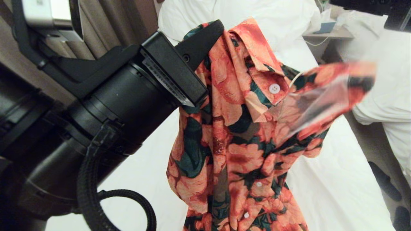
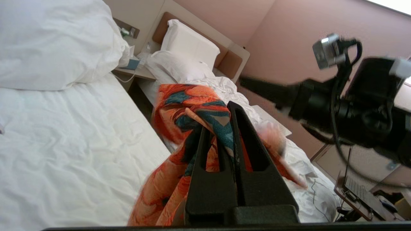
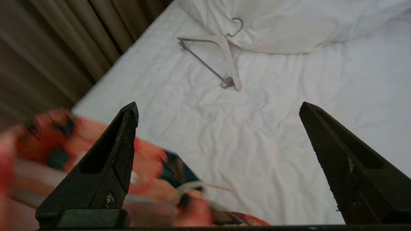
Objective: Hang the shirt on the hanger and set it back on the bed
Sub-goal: Hook the other side of the shirt onto the hanger
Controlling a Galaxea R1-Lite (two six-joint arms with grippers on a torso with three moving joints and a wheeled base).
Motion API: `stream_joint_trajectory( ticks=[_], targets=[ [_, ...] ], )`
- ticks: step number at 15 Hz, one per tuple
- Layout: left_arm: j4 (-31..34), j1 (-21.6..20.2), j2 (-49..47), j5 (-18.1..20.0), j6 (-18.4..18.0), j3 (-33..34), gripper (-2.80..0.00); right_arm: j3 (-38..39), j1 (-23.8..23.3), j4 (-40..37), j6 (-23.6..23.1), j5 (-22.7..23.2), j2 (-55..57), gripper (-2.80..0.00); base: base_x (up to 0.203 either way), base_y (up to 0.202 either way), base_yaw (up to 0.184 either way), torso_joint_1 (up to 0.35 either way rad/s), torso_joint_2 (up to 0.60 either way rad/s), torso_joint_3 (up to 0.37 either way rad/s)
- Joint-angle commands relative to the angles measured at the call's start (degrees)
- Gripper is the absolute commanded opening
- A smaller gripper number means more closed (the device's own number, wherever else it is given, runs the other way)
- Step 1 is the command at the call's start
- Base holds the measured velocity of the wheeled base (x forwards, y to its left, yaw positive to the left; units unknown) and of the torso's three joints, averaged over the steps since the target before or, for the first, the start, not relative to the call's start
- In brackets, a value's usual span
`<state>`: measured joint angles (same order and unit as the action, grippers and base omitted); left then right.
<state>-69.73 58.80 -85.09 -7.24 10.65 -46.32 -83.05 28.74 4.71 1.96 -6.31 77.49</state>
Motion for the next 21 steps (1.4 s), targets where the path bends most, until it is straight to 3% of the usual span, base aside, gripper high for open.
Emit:
stream_joint_trajectory(
  ticks=[1,4,6,10,12,21],
  targets=[
    [-0.41,0.00,0.04,-0.05,0.07,0.01,-2.80,-5.35,-0.44,-3.04,5.16,0.02,1.77,0.00,0.000,0.000,0.000,0.000,0.00,0.000],
    [-0.41,0.00,6.30,-0.05,0.07,0.01,-2.80,-20.43,-1.04,-15.98,18.69,0.52,6.16,0.00,0.000,0.000,0.000,0.000,0.00,0.000],
    [-0.41,0.00,7.31,-0.05,0.07,0.01,-2.80,-24.53,-1.24,-25.57,23.43,1.46,8.88,0.00,0.000,0.000,0.000,0.000,0.00,0.000],
    [-0.41,0.09,0.45,-0.05,0.01,0.01,-2.80,-25.63,-1.48,-40.23,21.16,-0.88,12.67,0.00,0.000,0.000,0.000,0.000,0.00,0.000],
    [-0.41,0.00,0.36,-0.05,0.07,0.01,-2.80,-25.16,-1.41,-40.91,20.64,-2.63,14.17,0.00,0.000,0.000,0.000,0.000,0.00,0.000],
    [-0.41,0.05,0.58,-0.05,0.04,-0.10,-2.80,-23.17,1.23,-41.24,20.65,-2.61,22.76,0.00,0.000,0.000,0.000,0.000,0.00,0.000]
  ],
)
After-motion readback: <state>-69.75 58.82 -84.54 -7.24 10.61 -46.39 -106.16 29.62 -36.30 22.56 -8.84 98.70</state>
